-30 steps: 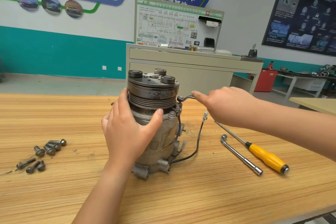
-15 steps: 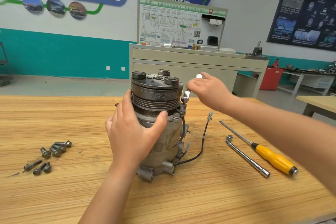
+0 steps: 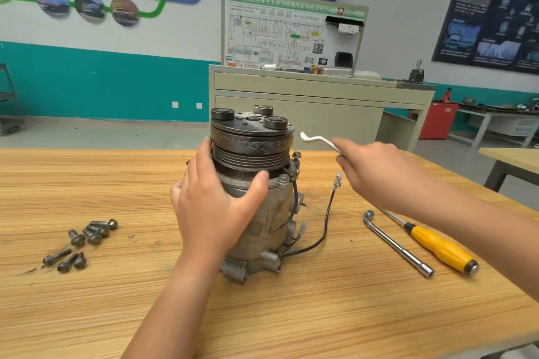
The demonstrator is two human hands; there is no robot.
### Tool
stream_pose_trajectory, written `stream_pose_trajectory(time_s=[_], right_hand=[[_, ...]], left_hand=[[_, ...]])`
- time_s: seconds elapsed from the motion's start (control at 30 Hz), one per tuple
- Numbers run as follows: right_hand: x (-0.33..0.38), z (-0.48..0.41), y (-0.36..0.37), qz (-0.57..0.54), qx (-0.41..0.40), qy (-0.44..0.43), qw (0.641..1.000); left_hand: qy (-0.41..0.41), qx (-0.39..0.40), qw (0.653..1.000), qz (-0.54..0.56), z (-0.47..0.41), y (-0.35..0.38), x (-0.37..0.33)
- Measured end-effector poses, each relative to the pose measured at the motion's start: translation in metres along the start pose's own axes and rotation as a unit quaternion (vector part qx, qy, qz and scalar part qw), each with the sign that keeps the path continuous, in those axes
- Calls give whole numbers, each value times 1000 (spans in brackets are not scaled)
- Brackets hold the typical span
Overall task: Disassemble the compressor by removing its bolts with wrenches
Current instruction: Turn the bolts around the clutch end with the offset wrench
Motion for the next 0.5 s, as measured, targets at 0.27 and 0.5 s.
stream_pose_trajectory(time_s=[0.27,0.5], right_hand=[[21,-8,-13,190,90,-37,977],[17,-16,-17,277,106,-118,948]], left_hand=[[-3,11,1000,-1,0,0,0],[-2,13,1000,-4,0,-1,0]])
Point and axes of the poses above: each hand's wrist, its own z-axis away from the middle knuckle, its own y-axis out of the palm, x = y × z, the point moved 2 cm from there along -z, towards the middle knuckle, and after that the axes turned 2 degrees about x, right-handed, at the moved point
